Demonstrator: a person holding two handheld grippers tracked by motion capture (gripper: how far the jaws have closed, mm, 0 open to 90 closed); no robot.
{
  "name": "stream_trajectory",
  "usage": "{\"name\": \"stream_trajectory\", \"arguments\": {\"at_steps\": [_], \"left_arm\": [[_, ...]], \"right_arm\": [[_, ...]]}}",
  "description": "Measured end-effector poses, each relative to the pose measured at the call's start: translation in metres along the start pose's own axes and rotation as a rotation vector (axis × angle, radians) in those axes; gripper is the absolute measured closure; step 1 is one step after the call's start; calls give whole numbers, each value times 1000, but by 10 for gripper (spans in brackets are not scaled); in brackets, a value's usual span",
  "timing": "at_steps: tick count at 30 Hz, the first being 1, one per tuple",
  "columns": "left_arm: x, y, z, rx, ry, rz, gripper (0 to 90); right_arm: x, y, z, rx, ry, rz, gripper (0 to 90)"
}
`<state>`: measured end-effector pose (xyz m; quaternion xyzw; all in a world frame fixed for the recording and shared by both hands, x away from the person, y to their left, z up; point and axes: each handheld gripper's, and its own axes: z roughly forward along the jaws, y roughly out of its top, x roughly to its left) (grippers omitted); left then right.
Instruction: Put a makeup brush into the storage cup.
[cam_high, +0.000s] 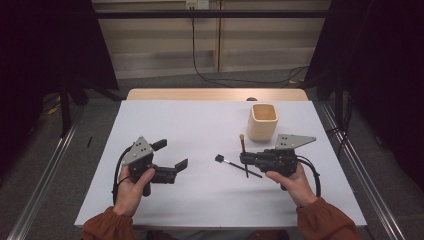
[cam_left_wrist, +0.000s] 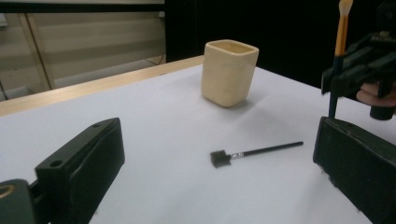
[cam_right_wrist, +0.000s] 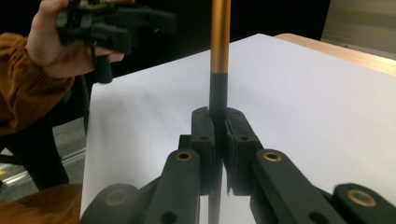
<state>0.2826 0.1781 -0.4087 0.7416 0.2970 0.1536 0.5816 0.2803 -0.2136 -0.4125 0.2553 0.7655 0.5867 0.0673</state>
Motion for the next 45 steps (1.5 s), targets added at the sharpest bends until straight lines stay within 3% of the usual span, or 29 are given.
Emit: {"name": "stream_trajectory", "arguments": {"at_steps": [14,20,24,29,39,43,45], "left_arm": [[9,-35,-43,39,81,-33,16],[6,-45,-55,19,115,-41,23],[4,-49,-56,18,119,-35,23],[8,-52,-59,19,138,-64,21],[10,-53,-62,21,142,-58,18],[10,-52,-61,27,153,-33,18],[12,-51,-60,20,146,-47,19]], "right_arm": [[-12,11,-20,-55,-73,0,835],[-18,24,-29,-93,-111,-10,835],[-24,34,-34,-109,-140,-17,836],[-33,44,-36,-122,-171,-16,836],[-45,67,-34,-143,-207,-40,836],[-50,77,-33,-161,-216,-40,835],[-55,80,-31,-169,-228,-41,835]]}}
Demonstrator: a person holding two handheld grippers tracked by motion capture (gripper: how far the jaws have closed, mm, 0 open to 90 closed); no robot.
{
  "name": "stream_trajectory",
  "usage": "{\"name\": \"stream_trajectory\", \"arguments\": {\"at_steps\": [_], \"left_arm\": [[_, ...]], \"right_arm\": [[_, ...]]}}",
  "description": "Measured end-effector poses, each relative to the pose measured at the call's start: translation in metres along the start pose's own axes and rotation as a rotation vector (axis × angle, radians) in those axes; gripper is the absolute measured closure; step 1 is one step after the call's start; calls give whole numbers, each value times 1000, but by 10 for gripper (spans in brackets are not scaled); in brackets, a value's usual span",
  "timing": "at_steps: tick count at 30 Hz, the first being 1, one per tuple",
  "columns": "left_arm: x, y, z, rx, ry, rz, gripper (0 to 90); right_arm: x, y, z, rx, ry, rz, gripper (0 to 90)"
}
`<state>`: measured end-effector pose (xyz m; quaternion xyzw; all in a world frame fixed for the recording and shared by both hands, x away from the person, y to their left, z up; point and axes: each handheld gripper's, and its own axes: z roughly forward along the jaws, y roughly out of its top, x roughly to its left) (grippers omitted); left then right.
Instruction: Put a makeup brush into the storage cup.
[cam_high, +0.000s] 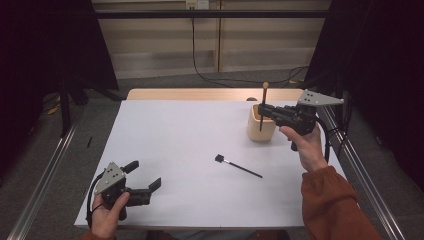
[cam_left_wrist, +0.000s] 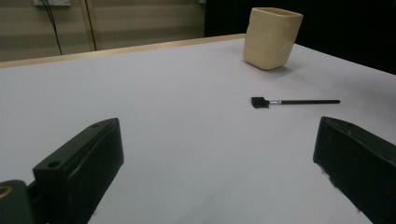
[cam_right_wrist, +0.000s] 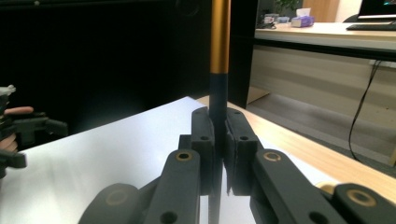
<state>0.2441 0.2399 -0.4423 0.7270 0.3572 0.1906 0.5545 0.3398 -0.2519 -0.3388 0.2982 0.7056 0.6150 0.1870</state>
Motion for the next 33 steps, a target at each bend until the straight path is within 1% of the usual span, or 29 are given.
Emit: {"name": "stream_trajectory", "arguments": {"at_steps": [4,5,7,9,11,12,13,14,15,17,19,21,24,26,30,33], "left_arm": [[3,0,-1,-3,9,-9,20],[4,-1,-1,-2,12,-6,20],[4,-1,-1,-2,13,-11,20],[3,0,-1,-1,11,-4,20],[-1,1,-2,1,0,13,19],[-2,1,-2,1,-2,15,18],[-3,1,-2,1,-9,26,18],[-3,1,-2,0,-10,24,18],[-2,1,-2,7,-10,24,18],[0,0,-2,8,-7,21,19],[1,0,-3,8,-7,18,18],[1,1,-3,6,-4,23,18],[1,1,-4,5,-15,-5,18],[1,1,-4,7,-11,10,19],[1,1,-4,9,-10,13,19],[1,1,-5,6,-11,11,19]], "right_arm": [[-8,4,6,-2,-28,3,835],[-10,5,8,0,-37,3,835],[-17,7,10,-1,-66,6,835],[-24,9,13,6,-93,12,835],[-32,9,15,15,-115,22,835],[-35,8,17,24,-127,27,835],[-37,8,18,28,-135,28,835],[-40,6,20,38,-154,38,835],[-43,4,21,39,-163,41,835],[-47,3,23,29,-180,58,835],[-51,1,25,33,-200,58,835],[-54,0,27,38,-209,62,835],[-57,-4,29,41,-225,67,835],[-58,-8,30,45,-227,72,835],[-58,-11,32,48,-230,74,834],[-58,-13,34,54,-226,64,835]]}}
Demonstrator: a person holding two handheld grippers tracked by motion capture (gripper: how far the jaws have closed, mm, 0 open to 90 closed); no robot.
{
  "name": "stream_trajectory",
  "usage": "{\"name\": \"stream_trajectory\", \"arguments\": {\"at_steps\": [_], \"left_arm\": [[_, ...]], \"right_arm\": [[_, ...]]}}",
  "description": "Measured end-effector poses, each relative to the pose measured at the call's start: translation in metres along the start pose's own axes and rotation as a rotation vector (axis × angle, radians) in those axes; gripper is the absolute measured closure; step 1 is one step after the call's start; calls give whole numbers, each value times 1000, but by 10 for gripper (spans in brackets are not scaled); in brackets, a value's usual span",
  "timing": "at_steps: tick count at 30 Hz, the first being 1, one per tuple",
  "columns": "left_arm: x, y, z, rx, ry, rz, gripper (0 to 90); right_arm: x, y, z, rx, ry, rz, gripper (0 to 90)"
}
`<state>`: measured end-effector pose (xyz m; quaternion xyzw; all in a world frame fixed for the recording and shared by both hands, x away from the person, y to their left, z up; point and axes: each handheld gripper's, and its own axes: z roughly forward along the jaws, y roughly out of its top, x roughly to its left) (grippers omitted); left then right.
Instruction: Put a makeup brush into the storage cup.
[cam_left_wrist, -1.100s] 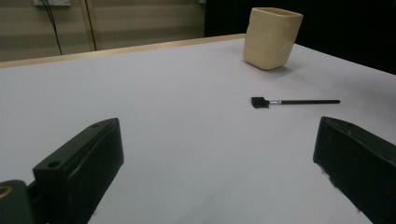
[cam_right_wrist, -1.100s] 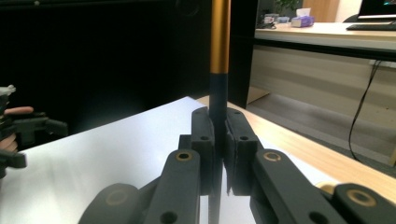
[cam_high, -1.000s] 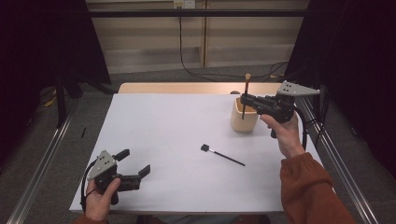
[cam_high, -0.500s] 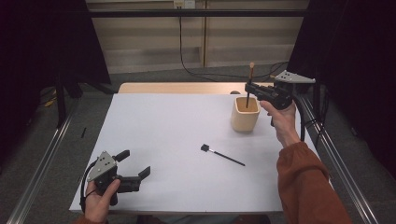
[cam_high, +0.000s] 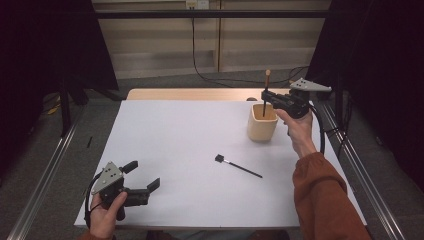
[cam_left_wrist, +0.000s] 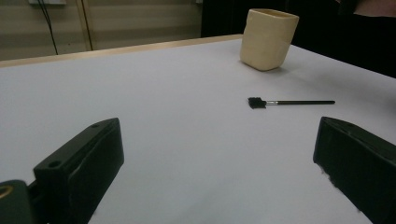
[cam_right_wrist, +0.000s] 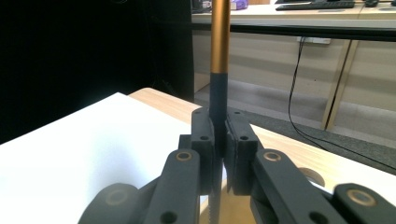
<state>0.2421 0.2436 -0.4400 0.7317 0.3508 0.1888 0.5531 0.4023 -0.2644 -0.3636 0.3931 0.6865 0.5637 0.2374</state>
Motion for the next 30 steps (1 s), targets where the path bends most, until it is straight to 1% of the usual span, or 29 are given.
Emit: {"name": "stream_trajectory", "arguments": {"at_steps": [5,9,12,13,14,16,27,29,30], "left_arm": [[1,-1,0,14,1,4,22],[1,-1,0,13,1,3,22],[1,-1,1,18,1,9,22],[1,-1,1,20,-3,15,22],[1,-1,1,20,-4,8,23],[3,-1,2,22,-2,11,24],[2,-1,2,20,-7,14,25],[3,-1,1,17,-6,14,25],[3,-1,2,17,-6,15,25]], "right_arm": [[1,-6,4,7,-3,-1,834],[-2,-14,6,12,-6,8,834],[-5,-19,6,21,-12,11,833],[-6,-20,6,22,-15,18,834],[-7,-21,6,22,-14,21,834],[-7,-24,6,26,-15,21,834],[-12,-40,9,46,-4,30,833],[-13,-43,9,45,-3,49,833],[-14,-44,9,48,-3,44,833]]}}
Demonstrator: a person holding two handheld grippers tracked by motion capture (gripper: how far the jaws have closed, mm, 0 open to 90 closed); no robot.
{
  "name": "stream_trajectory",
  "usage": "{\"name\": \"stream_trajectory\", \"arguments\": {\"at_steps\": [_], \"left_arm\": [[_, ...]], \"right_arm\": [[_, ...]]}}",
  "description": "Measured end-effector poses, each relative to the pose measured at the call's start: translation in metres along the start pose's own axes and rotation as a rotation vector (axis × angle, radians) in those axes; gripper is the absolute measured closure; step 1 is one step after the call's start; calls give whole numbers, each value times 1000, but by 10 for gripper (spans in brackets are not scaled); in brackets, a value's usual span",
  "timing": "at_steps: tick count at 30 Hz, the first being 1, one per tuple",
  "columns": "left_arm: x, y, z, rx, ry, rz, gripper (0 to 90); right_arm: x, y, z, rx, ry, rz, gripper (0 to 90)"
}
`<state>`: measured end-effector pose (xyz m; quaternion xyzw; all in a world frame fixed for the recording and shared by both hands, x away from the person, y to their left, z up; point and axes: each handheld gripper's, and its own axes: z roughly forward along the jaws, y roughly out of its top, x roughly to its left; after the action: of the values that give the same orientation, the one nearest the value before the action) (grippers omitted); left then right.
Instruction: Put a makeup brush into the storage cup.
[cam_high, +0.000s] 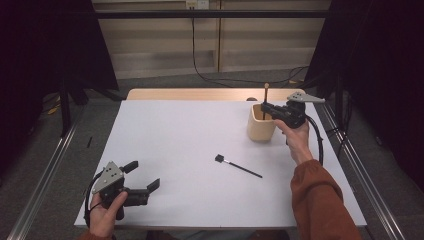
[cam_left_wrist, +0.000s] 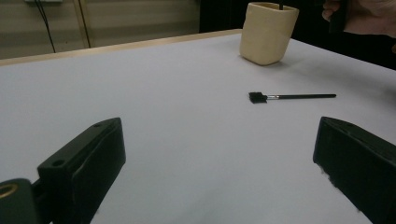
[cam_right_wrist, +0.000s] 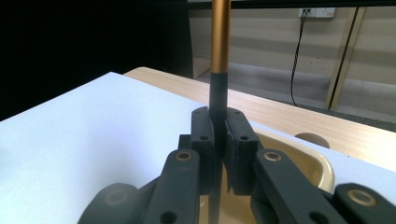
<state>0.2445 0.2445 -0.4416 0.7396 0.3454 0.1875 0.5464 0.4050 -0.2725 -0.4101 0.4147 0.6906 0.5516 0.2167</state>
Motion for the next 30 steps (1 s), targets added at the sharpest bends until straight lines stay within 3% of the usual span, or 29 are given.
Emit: {"name": "stream_trajectory", "arguments": {"at_steps": [13,16,19,27,30], "left_arm": [[1,1,1,-3,-5,18,25],[1,1,1,0,-5,20,24],[0,0,1,0,-6,21,24],[1,0,1,0,-8,21,23],[2,0,1,-5,-6,3,23]], "right_arm": [[-3,-9,2,10,-7,9,828],[-2,-9,1,9,-4,9,791],[-3,-9,1,6,-9,16,704],[-1,-8,2,-5,-28,4,294],[0,-7,3,-10,-37,9,197]]}}
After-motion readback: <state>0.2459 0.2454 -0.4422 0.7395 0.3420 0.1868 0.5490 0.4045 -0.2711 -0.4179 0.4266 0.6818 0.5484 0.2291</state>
